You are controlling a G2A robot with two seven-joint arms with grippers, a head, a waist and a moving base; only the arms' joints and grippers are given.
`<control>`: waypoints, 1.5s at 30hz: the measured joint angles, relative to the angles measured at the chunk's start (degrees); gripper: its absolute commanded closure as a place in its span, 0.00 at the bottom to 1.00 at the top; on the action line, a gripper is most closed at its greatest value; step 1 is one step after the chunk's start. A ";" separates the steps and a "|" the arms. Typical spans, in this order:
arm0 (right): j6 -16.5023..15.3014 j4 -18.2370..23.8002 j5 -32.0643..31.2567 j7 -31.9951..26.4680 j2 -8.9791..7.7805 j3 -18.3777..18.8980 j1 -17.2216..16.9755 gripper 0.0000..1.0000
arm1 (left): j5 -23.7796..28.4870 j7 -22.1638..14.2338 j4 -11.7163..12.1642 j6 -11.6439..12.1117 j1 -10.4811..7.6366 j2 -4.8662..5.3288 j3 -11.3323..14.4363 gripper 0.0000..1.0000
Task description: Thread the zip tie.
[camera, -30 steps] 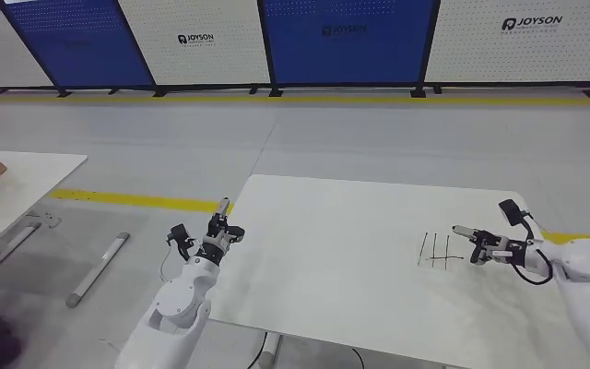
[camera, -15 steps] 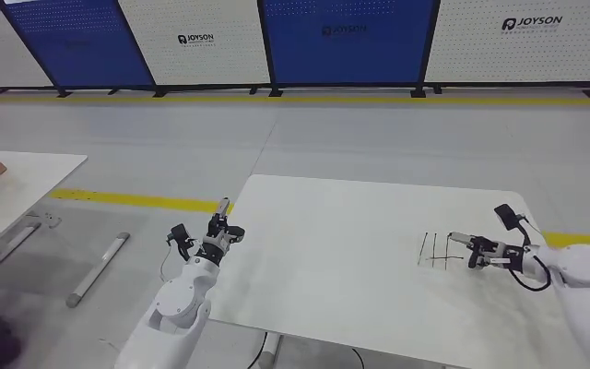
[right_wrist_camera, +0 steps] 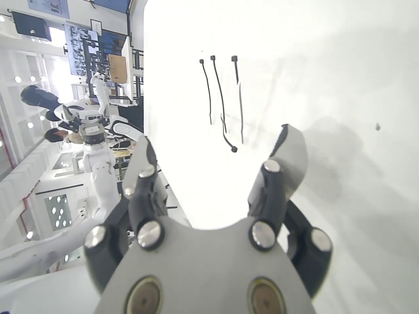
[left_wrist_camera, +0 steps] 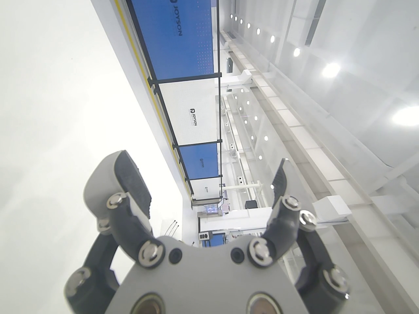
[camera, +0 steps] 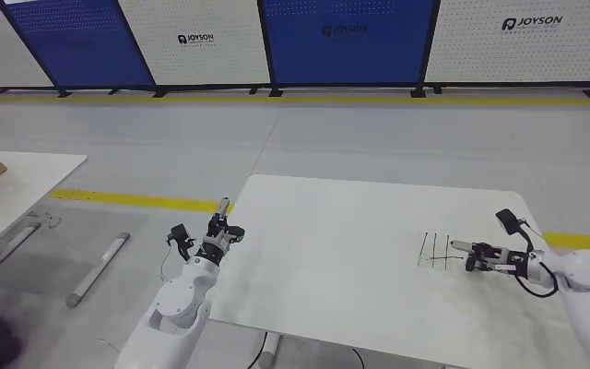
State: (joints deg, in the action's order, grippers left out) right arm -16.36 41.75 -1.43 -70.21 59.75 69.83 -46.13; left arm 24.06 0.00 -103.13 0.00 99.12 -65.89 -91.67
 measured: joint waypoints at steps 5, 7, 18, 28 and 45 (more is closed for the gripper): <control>0.40 -1.34 -0.07 0.16 0.27 -1.05 0.91 0.61 | 0.00 0.00 0.00 0.00 0.00 0.00 0.00 0.00; 0.20 -1.97 0.05 0.12 0.35 -1.33 1.22 0.62 | 0.00 0.00 0.00 0.00 0.00 0.00 0.00 0.00; -0.47 -5.62 1.31 -0.58 0.74 -2.58 3.06 0.87 | 0.00 0.00 0.00 0.00 0.00 0.00 0.00 0.00; -2.35 -7.66 2.40 -1.01 0.75 -2.92 3.77 1.00 | 0.00 0.00 0.00 0.00 0.00 0.00 0.00 0.00; -3.12 15.80 12.06 -5.20 -4.20 11.12 -10.23 1.00 | 0.00 0.00 0.00 0.00 0.00 0.00 0.00 0.00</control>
State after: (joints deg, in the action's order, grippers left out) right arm -19.48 57.55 10.62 -75.42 55.55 80.95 -56.36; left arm 24.06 0.00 -103.13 0.00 99.12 -65.89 -91.67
